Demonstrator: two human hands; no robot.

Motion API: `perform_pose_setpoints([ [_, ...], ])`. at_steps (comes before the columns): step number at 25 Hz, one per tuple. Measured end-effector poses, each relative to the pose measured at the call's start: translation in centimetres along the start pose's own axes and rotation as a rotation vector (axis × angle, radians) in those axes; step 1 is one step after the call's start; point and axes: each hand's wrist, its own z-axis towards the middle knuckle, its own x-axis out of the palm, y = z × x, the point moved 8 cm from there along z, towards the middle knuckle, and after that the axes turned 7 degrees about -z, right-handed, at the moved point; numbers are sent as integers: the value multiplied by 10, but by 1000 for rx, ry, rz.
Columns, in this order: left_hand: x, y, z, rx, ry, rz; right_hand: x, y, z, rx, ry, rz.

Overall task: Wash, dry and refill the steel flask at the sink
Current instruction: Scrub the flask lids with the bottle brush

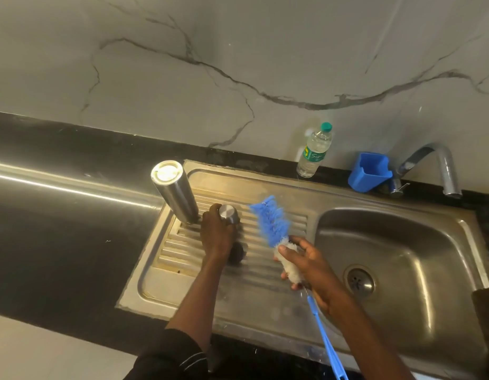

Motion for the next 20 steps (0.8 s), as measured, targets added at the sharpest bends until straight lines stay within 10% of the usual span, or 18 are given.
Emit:
perform_pose_setpoints([
  [20, -9, 14, -104, 53, -107, -64, -48, -17, -27, -97, -54, -247],
])
